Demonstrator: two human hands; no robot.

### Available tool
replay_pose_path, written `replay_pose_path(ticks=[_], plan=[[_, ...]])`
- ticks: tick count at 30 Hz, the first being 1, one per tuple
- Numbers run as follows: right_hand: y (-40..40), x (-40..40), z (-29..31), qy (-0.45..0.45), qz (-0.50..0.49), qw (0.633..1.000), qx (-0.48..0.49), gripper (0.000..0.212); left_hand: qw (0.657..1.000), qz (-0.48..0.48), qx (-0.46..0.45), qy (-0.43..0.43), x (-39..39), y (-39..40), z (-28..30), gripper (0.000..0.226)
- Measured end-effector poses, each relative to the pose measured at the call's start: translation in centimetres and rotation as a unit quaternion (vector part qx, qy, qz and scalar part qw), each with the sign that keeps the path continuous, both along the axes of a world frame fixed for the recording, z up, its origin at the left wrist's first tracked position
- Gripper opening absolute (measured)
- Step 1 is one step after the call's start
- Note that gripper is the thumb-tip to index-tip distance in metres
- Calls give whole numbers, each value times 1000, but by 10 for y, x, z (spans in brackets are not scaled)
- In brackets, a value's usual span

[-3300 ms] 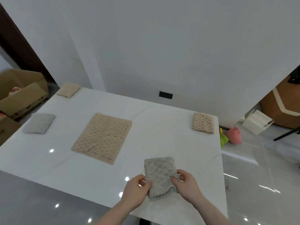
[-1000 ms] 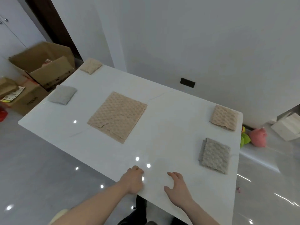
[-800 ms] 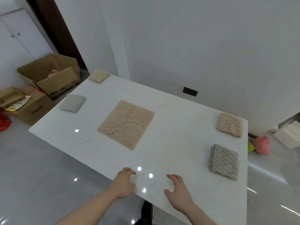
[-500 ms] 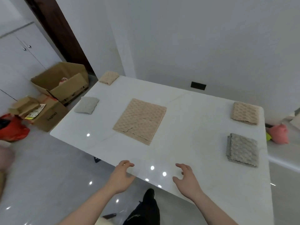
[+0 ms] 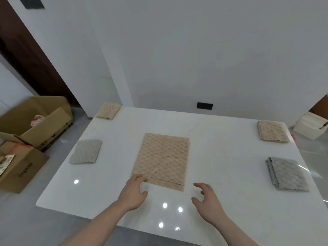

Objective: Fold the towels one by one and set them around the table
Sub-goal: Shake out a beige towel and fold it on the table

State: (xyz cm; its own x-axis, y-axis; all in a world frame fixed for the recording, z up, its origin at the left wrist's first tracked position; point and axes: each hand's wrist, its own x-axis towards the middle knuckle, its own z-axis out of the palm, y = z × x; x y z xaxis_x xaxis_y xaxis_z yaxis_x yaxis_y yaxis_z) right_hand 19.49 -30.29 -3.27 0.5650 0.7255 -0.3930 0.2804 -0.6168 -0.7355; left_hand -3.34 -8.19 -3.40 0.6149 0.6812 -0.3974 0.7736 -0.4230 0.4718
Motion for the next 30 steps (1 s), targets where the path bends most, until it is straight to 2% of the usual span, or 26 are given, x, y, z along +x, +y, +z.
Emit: replay_pose_path(ticks=[8,11,14,19,23,30], plan=[[74,-2,-28,-78,33,996,15,46,998,-46,30,-22,11,68,-43,50],[89,12,-57,-95,32,995,25,42,997,-53,45,-43,21,81,-77,46],[91,19,-101,-114,40,990,66,40,988,-32,114,-101,21,75,-120,38],[85,2,-163,-274,40,955,105,43,960,-4,226,-164,18,57,-157,32],[85,5,-170,-299,36,943,141,38,947,-11,260,-185,16,59,-165,33],[81,4,-170,-297,27,934,198,12,935,-37,305,-176,14,55,-166,32]])
